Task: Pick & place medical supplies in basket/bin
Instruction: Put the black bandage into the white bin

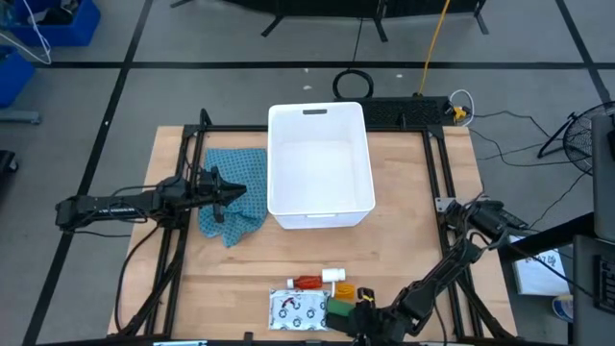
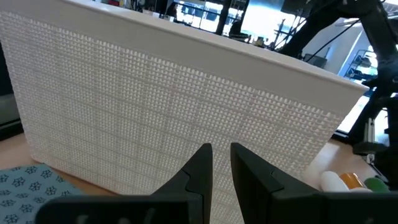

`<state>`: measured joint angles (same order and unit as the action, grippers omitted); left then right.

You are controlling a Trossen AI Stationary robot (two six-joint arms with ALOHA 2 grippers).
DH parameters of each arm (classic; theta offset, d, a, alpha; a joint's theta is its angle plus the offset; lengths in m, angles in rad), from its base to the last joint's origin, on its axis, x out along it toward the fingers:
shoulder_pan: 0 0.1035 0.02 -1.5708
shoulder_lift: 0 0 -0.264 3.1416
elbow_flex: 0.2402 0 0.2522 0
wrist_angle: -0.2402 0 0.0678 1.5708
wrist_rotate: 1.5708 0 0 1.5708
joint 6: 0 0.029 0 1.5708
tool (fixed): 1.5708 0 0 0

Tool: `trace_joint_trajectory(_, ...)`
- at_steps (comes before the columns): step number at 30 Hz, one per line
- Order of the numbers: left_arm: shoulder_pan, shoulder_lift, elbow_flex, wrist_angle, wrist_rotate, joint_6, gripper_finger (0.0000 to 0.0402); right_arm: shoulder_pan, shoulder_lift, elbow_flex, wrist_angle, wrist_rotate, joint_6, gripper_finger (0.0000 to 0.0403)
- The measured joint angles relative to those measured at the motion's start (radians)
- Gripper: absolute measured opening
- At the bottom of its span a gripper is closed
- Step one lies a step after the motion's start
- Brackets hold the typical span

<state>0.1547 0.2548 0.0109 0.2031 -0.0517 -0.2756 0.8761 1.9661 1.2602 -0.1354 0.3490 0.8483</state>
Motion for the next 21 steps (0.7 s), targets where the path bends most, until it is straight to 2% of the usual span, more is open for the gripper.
trace_joint_trajectory(15,0.000,0.000,0.000,0.003,-0.001,0.005,0.0063,-0.001,0.014,0.002,-0.077,-0.043,-0.009,0.0182)
trace_joint_trajectory(21,0.000,0.000,0.000,0.003,-0.002,0.006,0.0063,-0.001,0.014,0.002,-0.082,-0.049,-0.019,0.0135)
